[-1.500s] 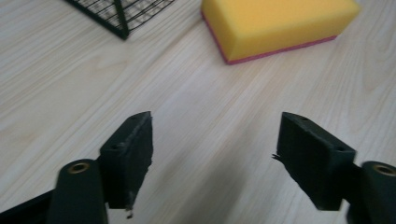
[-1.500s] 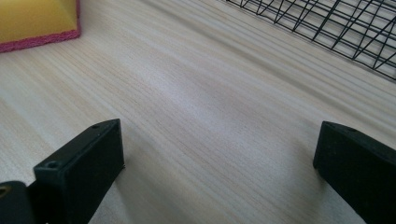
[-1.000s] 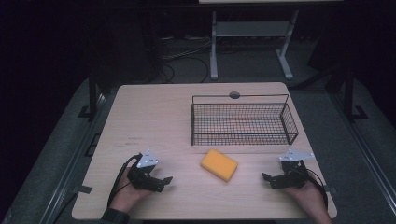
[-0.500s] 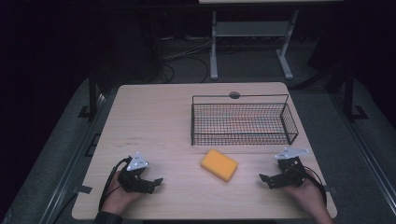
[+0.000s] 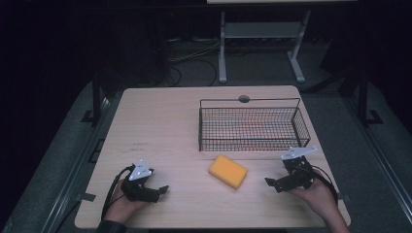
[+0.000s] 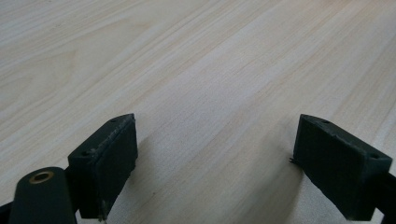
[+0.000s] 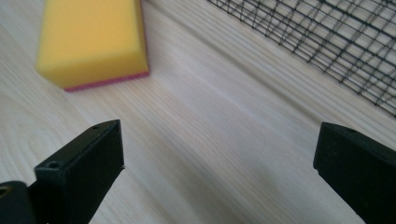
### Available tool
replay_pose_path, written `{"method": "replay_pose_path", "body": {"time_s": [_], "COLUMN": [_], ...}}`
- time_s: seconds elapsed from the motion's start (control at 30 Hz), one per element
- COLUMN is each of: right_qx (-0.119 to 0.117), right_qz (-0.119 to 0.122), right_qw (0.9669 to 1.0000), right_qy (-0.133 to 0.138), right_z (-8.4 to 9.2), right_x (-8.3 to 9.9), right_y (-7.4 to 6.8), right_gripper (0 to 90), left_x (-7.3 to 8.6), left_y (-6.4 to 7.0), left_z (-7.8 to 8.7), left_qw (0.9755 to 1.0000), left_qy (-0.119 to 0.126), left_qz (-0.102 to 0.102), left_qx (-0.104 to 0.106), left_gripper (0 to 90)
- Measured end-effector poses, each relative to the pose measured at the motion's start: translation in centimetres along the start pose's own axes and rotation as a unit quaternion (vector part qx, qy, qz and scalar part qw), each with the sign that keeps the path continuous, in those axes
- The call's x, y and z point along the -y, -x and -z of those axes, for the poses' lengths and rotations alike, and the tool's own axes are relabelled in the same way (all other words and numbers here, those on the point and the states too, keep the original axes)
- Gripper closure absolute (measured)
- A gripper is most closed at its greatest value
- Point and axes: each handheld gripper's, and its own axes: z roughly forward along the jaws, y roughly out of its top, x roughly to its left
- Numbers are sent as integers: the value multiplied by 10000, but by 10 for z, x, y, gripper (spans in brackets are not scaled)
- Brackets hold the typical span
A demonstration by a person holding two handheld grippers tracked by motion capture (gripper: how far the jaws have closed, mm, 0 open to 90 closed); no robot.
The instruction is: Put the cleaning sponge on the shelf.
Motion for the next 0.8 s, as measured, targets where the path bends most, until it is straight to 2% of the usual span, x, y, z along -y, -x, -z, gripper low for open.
{"method": "replay_pose_path", "body": {"time_s": [0.6,0.8], "right_qx": [-263,-350], "right_qz": [246,320], "right_qw": [9991,9987], "right_qy": [-220,-203], "right_z": [-13,-17], "right_x": [-35,-46], "right_y": [-20,-27], "right_gripper": [12,12], "left_x": [0,0], "left_y": [0,0], "left_z": [0,0], "left_qw": [10000,10000], "left_qy": [-10,-25], "left_qz": [-22,-4], "left_qx": [-16,-33], "left_gripper": [131,130]}}
